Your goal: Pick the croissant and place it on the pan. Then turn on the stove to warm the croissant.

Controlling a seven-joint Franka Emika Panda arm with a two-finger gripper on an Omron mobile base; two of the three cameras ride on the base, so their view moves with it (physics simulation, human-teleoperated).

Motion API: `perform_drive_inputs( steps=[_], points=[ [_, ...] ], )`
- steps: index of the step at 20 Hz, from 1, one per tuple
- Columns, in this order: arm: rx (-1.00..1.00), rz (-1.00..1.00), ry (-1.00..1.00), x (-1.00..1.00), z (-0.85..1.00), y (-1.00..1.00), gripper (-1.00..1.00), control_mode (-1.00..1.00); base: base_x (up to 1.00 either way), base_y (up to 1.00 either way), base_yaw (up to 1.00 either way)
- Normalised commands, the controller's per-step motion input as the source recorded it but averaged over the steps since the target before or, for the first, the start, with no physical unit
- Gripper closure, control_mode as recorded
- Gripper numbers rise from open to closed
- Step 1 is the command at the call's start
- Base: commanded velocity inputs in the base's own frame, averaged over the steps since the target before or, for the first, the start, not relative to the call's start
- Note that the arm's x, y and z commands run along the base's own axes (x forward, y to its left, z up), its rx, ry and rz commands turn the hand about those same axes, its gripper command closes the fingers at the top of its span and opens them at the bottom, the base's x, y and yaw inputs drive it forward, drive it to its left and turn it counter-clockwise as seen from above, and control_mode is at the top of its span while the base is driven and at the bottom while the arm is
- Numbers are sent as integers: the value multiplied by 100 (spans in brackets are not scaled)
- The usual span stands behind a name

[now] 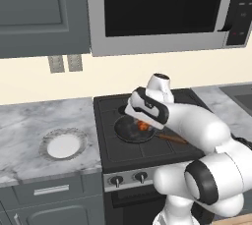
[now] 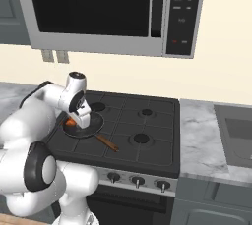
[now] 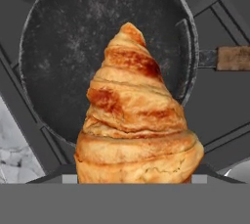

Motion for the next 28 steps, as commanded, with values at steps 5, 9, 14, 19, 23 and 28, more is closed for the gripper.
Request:
perform_drive_inputs(
  steps=[5,9,14,19,23,28],
  points=[
    [0,0,0,13,-18,9,100,-100,0,0,0],
    [0,0,0,13,-17,9,100,-100,0,0,0],
    [0,0,0,11,-18,8,100,-100,0,0,0],
    [0,0,0,7,-17,2,100,-100,0,0,0],
    [0,0,0,9,-18,0,100,-100,0,0,0],
    [0,0,0,12,-16,0,100,-100,0,0,0]
  ],
)
